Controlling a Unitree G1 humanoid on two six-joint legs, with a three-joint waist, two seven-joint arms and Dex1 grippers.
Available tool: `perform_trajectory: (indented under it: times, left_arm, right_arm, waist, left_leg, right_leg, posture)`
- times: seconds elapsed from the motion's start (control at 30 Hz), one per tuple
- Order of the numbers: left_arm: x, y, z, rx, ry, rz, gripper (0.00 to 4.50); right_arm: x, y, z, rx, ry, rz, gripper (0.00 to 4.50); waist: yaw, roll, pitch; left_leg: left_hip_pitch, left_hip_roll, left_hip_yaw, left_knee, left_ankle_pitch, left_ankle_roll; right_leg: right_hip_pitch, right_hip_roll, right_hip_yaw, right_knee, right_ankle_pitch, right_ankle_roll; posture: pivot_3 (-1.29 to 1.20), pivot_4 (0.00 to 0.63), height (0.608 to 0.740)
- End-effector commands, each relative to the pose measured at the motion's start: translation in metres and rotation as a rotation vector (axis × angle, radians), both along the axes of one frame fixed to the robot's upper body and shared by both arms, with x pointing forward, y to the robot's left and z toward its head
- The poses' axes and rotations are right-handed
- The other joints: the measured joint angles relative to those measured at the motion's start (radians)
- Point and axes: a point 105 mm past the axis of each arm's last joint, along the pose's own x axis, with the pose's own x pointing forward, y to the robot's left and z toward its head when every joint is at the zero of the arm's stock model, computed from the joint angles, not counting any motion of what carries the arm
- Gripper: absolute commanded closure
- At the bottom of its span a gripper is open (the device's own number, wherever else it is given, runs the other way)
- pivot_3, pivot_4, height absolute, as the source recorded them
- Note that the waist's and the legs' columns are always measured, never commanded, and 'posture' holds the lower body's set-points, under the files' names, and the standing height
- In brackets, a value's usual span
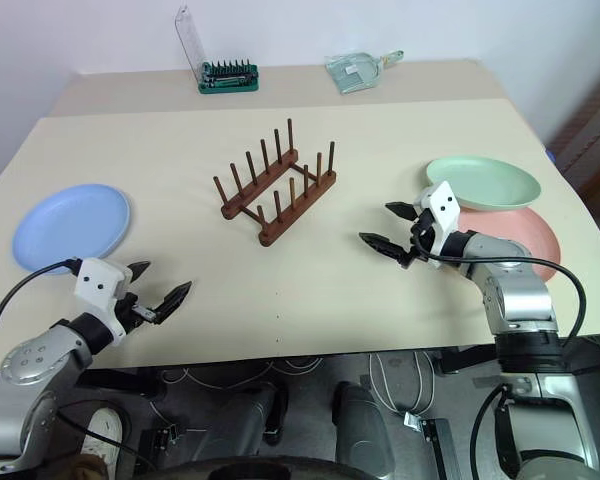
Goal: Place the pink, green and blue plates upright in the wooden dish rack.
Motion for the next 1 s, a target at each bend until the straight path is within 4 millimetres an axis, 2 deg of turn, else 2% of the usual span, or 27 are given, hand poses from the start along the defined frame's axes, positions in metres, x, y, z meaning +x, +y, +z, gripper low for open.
perform_trajectory:
  times: [0.03,0.17,0.33,0.53,0.7,0.83,1.0]
  left_arm:
    - [-0.001,0.002,0.015,0.020,-0.049,-0.002,0.00]
    - [0.000,0.002,0.013,0.023,-0.047,0.007,0.00]
    - [-0.001,-0.013,0.008,0.022,-0.019,-0.066,0.00]
    - [0.003,-0.053,-0.007,0.003,0.057,-0.278,0.00]
    - [0.037,-0.082,-0.020,0.061,0.049,-0.361,0.00]
    - [0.058,-0.096,-0.026,0.057,0.039,-0.378,0.00]
    - [0.087,-0.120,-0.033,0.065,0.027,-0.413,0.00]
  right_arm:
    - [0.003,0.003,0.012,0.001,-0.056,0.018,0.04]
    - [0.006,0.002,0.001,-0.006,-0.043,0.014,0.04]
    - [-0.001,0.002,0.001,-0.010,-0.044,0.026,0.04]
    - [-0.027,0.011,-0.006,0.005,-0.030,0.039,0.04]
    - [-0.048,0.022,-0.011,0.029,-0.018,0.020,0.04]
    - [-0.058,0.029,-0.012,0.053,-0.013,-0.009,0.04]
    - [-0.068,0.032,-0.004,0.071,-0.030,-0.045,0.04]
  waist:
    - [0.000,0.000,0.000]
    - [0.000,0.000,0.000]
    - [0.000,0.000,0.000]
    - [0.003,0.000,0.000]
    - [0.002,0.001,-0.001]
    - [0.001,0.001,-0.001]
    - [0.018,0.001,-0.001]
  left_leg:
    - [0.000,0.000,0.000,0.000,0.000,0.000]
    - [0.000,0.000,0.000,0.000,0.000,0.000]
    - [0.001,0.000,0.000,0.000,0.000,0.000]
    - [0.001,0.000,0.000,0.000,0.000,0.000]
    - [0.003,0.000,0.000,0.001,0.000,0.000]
    - [0.005,0.000,0.001,0.001,0.000,0.000]
    - [0.008,0.000,0.000,0.002,0.000,-0.001]
  right_leg:
    - [0.000,0.000,0.000,0.000,0.000,0.000]
    - [0.000,0.000,0.000,0.000,0.000,0.000]
    - [0.001,0.000,0.000,0.000,0.000,0.000]
    - [0.001,0.000,0.000,0.000,0.000,0.000]
    - [0.003,0.000,0.000,0.002,0.000,0.000]
    - [0.005,0.000,0.000,0.001,0.000,0.000]
    - [0.008,0.000,0.000,0.001,0.000,0.001]
  posture:
    - [0.00,0.150,0.740]
    - [0.00,0.150,0.740]
    - [0.00,0.150,0.740]
    - [0.00,0.150,0.740]
    - [0.00,0.150,0.740]
    - [0.00,0.150,0.740]
    - [0.00,0.150,0.740]
